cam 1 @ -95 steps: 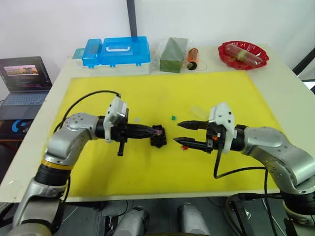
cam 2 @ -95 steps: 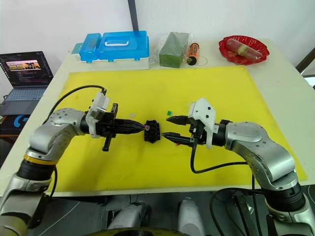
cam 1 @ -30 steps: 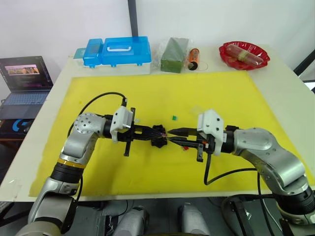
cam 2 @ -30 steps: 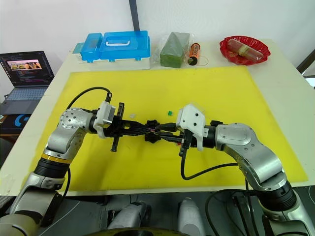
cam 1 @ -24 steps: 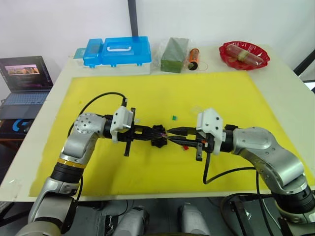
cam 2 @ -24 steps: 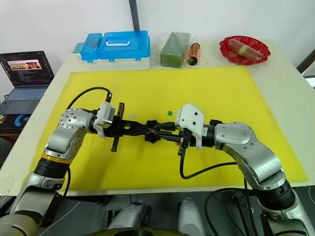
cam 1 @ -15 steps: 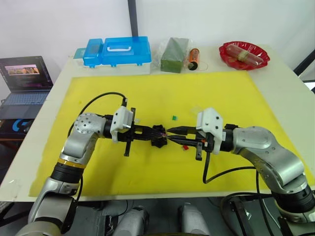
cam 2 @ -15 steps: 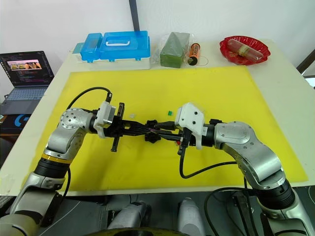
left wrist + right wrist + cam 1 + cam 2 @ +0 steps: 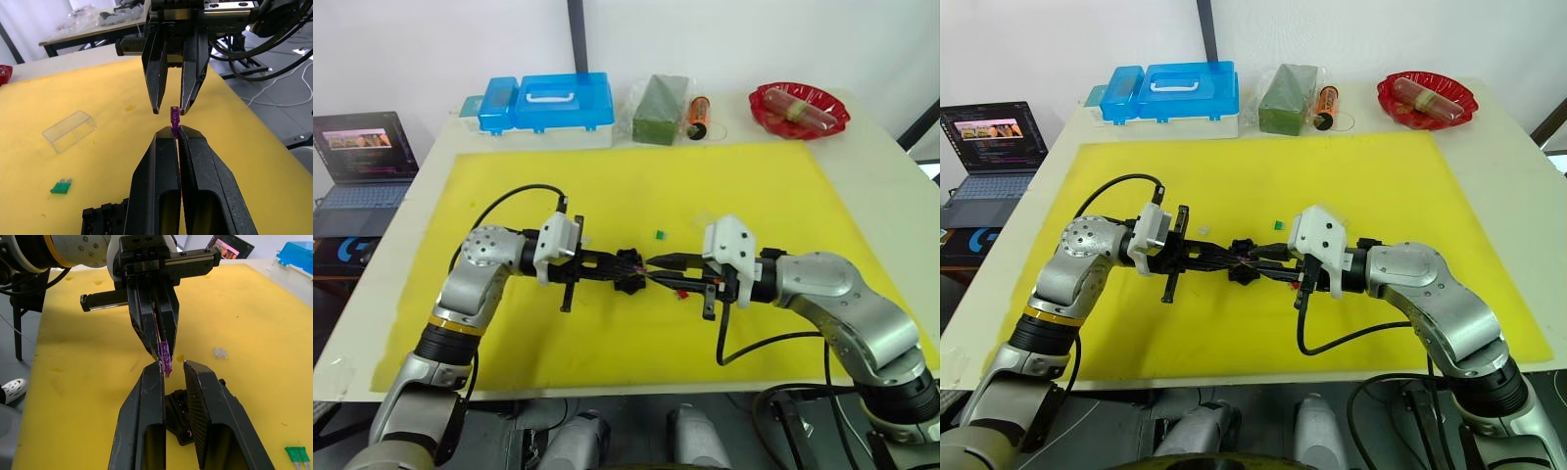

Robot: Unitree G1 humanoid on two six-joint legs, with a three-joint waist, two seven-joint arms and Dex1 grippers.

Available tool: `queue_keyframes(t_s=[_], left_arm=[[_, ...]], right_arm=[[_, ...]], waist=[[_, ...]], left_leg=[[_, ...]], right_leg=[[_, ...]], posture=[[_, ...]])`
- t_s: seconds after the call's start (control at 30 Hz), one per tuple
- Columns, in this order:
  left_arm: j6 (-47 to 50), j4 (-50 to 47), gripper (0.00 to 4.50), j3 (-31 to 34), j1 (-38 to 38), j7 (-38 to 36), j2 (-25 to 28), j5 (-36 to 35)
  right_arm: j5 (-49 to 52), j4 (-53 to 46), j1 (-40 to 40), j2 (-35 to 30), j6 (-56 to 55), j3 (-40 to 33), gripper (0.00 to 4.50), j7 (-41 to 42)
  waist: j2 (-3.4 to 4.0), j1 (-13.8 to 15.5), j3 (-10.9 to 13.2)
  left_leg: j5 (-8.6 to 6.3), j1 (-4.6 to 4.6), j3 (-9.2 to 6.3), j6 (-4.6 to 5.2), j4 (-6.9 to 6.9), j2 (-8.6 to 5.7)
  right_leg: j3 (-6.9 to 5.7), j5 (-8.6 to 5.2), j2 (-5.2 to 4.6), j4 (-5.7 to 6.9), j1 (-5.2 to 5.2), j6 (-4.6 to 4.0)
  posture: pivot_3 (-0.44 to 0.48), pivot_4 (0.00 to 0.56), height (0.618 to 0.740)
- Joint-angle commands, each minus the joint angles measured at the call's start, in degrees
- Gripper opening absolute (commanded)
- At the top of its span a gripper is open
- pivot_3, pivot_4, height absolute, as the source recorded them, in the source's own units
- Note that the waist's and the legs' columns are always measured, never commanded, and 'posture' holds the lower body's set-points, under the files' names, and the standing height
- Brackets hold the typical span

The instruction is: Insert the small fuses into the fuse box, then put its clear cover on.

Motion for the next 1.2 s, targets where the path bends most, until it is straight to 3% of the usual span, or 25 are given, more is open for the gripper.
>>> queue_keyframes(t_s=[0.03, 0.33, 0.47, 0.83, 0.93, 1.2], left_arm=[[-0.4, -1.9, 0.0, 0.1, -0.8, 0.0, -0.1, -0.4], [-0.4, -2.1, 0.0, -0.1, -0.7, -0.1, 0.1, -0.5], [-0.5, -2.0, 0.0, -0.2, -0.7, -0.2, 0.1, -0.3], [-2.1, -1.7, 0.0, -0.6, 0.2, -0.6, 0.7, 0.7], [-1.3, -1.5, 0.7, -0.3, 0.5, 0.1, 0.9, 0.7], [3.0, -4.8, 3.54, 2.8, 7.9, 3.3, 4.5, -1.1]], right_arm=[[-0.1, -1.4, -1.0, -0.1, -0.1, 0.3, 0.7, 0.1], [-0.3, -1.0, 0.0, 0.1, -0.9, 0.4, 0.7, 0.2], [0.0, -0.8, 0.1, 0.6, -1.2, 0.1, 0.03, 0.2], [1.6, -1.6, -0.5, 0.5, -0.2, -0.6, 0.03, 0.4], [1.6, -1.5, -0.5, -0.1, 0.2, -0.5, 0.0, 0.7], [0.4, -0.8, -1.6, -2.1, 1.9, 0.2, 0.0, 0.4]], waist=[[0.0, 0.0, 0.0], [0.0, 0.0, 0.0], [0.0, 0.0, 0.0], [0.0, 0.0, 0.0], [0.0, 0.0, 0.0], [0.0, -0.2, 0.0]], left_leg=[[0.0, 0.0, 0.0, 0.0, 0.0, 0.0], [0.0, 0.0, 0.0, 0.0, 0.01, 0.0], [0.0, 0.0, 0.0, 0.0, 0.01, 0.0], [0.0, 0.0, 0.0, 0.0, 0.01, 0.0], [0.0, 0.0, 0.0, 0.0, 0.01, 0.0], [0.0, 0.02, -0.01, 0.0, -0.04, 0.02]], right_leg=[[0.0, 0.0, 0.0, 0.0, 0.0, 0.0], [0.0, 0.0, 0.0, 0.0, 0.0, 0.0], [0.0, 0.0, 0.0, 0.0, 0.0, 0.0], [0.0, 0.0, 0.0, 0.0, 0.0, 0.0], [0.0, 0.0, 0.0, 0.0, 0.0, 0.0], [0.0, 0.0, 0.02, 0.02, -0.04, 0.0]], posture=[[0.0, 0.15, 0.74], [0.0, 0.15, 0.74], [0.0, 0.15, 0.74], [0.0, 0.15, 0.74], [0.0, 0.15, 0.74], [0.0, 0.15, 0.74]])
